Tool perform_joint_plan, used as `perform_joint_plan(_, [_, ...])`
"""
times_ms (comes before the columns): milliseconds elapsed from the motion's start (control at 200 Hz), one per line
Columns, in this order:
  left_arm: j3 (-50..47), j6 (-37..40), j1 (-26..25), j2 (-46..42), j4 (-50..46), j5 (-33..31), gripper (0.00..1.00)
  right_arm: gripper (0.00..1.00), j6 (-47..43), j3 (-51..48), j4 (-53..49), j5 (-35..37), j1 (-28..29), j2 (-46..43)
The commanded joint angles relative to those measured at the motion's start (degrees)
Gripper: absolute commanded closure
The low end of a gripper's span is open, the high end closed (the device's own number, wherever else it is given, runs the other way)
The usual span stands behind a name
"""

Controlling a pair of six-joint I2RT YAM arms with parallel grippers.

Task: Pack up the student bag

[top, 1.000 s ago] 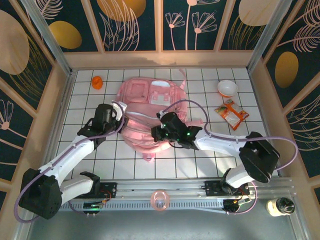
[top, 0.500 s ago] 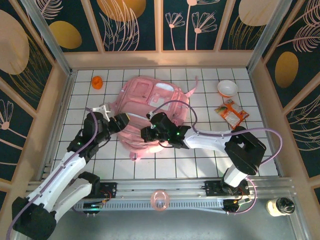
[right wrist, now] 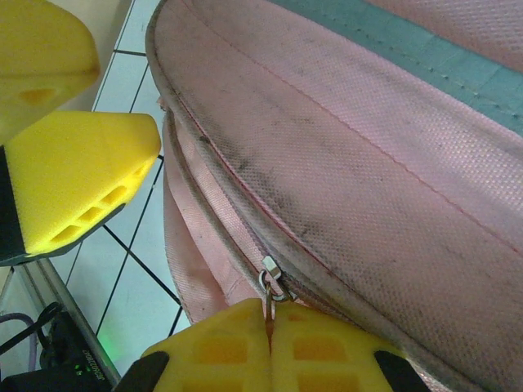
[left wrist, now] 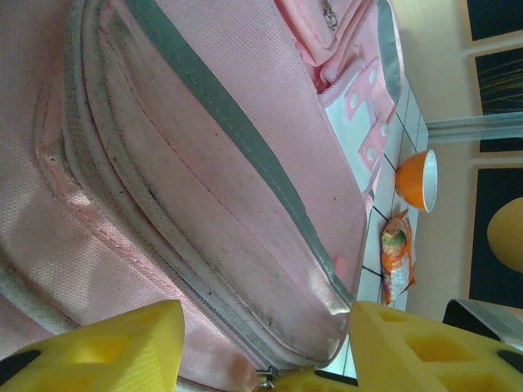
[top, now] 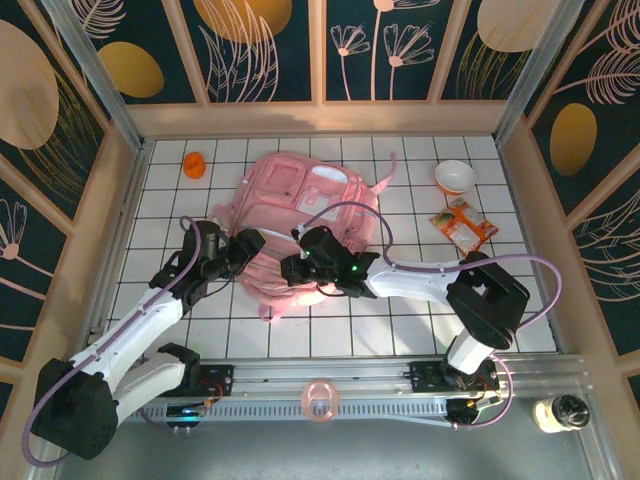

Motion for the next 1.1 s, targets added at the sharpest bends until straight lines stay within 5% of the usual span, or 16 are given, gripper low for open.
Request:
perform_joint_plan(0, [-1.8,-3.9,-0.1,0.3,2.3,1.5,0.45,1.00,-0.2,2.3,4.2,-2.1,1.3,0.6])
perform_joint_plan(355, [-1.1,-6.1,-0.6,7.5,9.0,3.1,0.53,1.00,-1.0,2.7,4.8,-2.5,1.8,0.6])
perform_joint_plan(460, [-0.2,-5.7,-0.6,8.5,8.9,1.3,0.69,1.00,-1.9,2.8,3.1,-2.3,1.8,0.0])
perform_joint_plan(570, [0.2,-4.2,-0.6,7.0,6.2,-4.0,1.00,1.00,-3.7,2.3,-2.7,0.1,0.9,-1.9])
perform_joint_plan(876, [-1.4,-2.5,0.2,2.4,3.5,-9.3,1.00,1.00,-9.5,-3.6,-15.9,1.7,-9.1,-10.3])
perform_joint_plan(1096, [-2.1,-1.8,0.2,2.8,4.7,-4.9,1.00,1.00,-13.7,-2.8,-18.2,0.9,-15.2,-10.4])
